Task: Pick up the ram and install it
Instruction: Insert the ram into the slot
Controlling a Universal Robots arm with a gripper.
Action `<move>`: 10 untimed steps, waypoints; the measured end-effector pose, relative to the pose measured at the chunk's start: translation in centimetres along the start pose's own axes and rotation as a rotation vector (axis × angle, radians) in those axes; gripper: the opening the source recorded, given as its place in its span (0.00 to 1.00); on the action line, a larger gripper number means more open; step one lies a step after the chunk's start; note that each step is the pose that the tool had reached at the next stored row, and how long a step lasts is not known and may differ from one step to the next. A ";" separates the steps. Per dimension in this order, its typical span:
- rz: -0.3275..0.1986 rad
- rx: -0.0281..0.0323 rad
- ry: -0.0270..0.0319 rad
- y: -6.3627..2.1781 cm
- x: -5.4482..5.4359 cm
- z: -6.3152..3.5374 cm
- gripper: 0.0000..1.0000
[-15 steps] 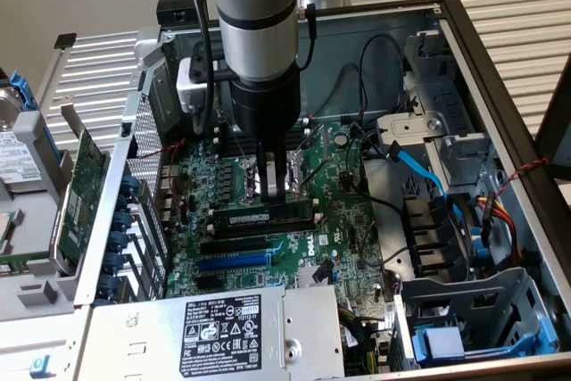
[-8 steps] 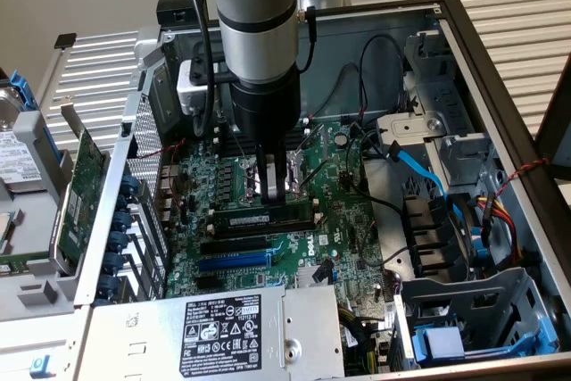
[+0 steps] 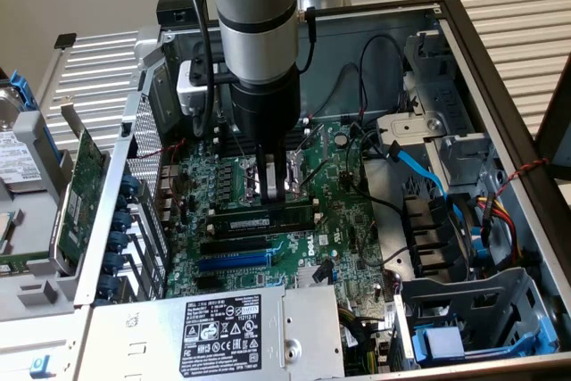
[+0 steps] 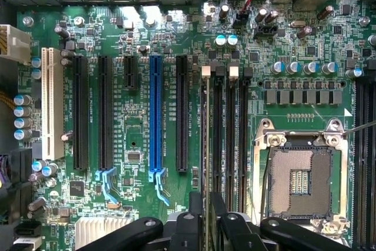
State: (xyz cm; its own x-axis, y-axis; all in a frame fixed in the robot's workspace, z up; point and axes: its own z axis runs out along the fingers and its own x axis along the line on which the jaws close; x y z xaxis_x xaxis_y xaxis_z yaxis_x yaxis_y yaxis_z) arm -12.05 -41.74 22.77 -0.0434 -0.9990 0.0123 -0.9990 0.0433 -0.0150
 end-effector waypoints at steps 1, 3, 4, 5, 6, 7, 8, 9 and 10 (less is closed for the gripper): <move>0.000 0.0000 0.0001 0.02 0.0 -0.13 0.21; 0.000 -0.0001 0.0002 0.06 0.0 -0.39 0.21; 0.000 -0.0001 0.0002 0.08 0.0 -0.48 0.21; 0.000 -0.0001 0.0002 0.12 0.0 -0.56 0.21; 0.000 -0.0001 0.0002 0.16 0.0 -0.62 0.21; 0.000 -0.0001 0.0002 0.21 0.0 -0.67 0.21; 0.000 -0.0001 0.0002 0.26 0.0 -0.73 0.21; 0.000 -0.0001 0.0002 0.29 0.0 -0.81 0.21; 0.000 -0.0001 0.0002 0.29 0.0 -0.92 0.21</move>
State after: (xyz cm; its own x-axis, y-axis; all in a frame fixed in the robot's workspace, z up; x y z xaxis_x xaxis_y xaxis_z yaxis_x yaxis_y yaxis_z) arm -12.36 -41.74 23.68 -0.0433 -0.9990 0.0125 -0.9990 0.0431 -0.0149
